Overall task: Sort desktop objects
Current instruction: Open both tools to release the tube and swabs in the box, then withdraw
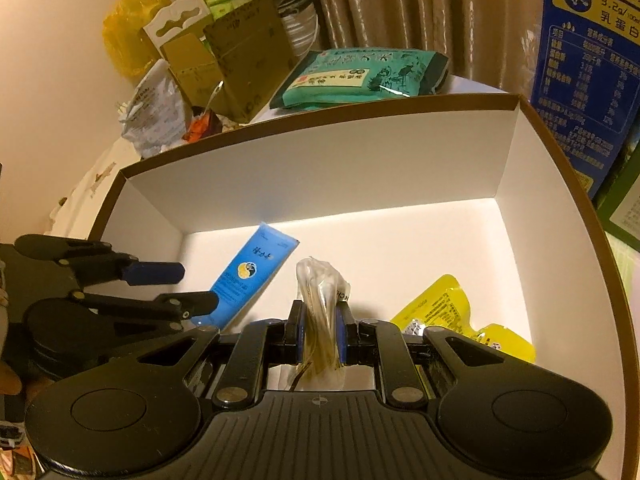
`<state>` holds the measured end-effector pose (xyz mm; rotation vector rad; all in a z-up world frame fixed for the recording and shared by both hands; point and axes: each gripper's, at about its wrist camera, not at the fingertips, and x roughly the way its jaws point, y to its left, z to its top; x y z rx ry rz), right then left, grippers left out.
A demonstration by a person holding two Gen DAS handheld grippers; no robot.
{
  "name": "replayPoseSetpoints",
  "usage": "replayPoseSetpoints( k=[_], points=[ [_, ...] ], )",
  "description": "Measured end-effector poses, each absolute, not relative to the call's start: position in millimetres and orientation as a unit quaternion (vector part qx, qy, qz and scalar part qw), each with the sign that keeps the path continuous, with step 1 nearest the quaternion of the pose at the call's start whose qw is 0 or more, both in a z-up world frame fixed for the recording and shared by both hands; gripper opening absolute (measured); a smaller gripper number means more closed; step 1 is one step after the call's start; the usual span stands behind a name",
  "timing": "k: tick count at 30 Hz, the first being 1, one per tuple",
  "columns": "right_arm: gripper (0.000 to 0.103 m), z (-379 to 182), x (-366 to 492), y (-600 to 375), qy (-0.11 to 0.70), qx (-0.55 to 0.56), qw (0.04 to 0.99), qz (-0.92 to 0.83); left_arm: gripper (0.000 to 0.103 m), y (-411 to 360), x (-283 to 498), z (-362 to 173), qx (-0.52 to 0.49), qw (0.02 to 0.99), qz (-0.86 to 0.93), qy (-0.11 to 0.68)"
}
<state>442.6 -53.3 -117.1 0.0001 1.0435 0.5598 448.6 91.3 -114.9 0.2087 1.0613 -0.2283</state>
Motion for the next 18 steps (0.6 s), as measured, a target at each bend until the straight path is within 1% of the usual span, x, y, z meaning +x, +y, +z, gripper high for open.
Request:
replayPoseSetpoints(
  k=[6, 8, 10, 11, 15, 17, 18],
  points=[
    [0.014, -115.1, 434.0, -45.2, 0.471, -0.036, 0.839, 0.270, 0.036, 91.5, 449.0, -111.2, 0.097, 0.852, -0.112, 0.501],
    [0.024, -114.4, 431.0, -44.4, 0.462, -0.046, 0.844, 0.266, 0.038, 90.4, 449.0, -110.5, 0.098, 0.853, -0.113, 0.499],
    [0.058, -113.2, 428.8, -46.0, 0.456, -0.052, 0.850, 0.260, 0.040, 89.9, 447.8, -109.1, 0.099, 0.855, -0.114, 0.497],
    [0.061, -111.4, 426.5, -48.1, 0.450, -0.052, 0.853, 0.258, 0.043, 90.0, 446.9, -108.2, 0.099, 0.856, -0.116, 0.495],
    [0.069, -105.8, 420.3, -55.7, 0.446, -0.057, 0.856, 0.255, 0.053, 89.6, 439.7, -100.8, 0.100, 0.862, -0.125, 0.480],
    [0.074, -103.7, 416.0, -59.9, 0.443, -0.060, 0.858, 0.254, 0.060, 88.2, 435.2, -97.2, 0.103, 0.865, -0.126, 0.474],
    [0.077, -102.7, 413.2, -63.4, 0.441, -0.060, 0.860, 0.251, 0.061, 87.3, 432.7, -95.2, 0.104, 0.867, -0.127, 0.471]
  ],
)
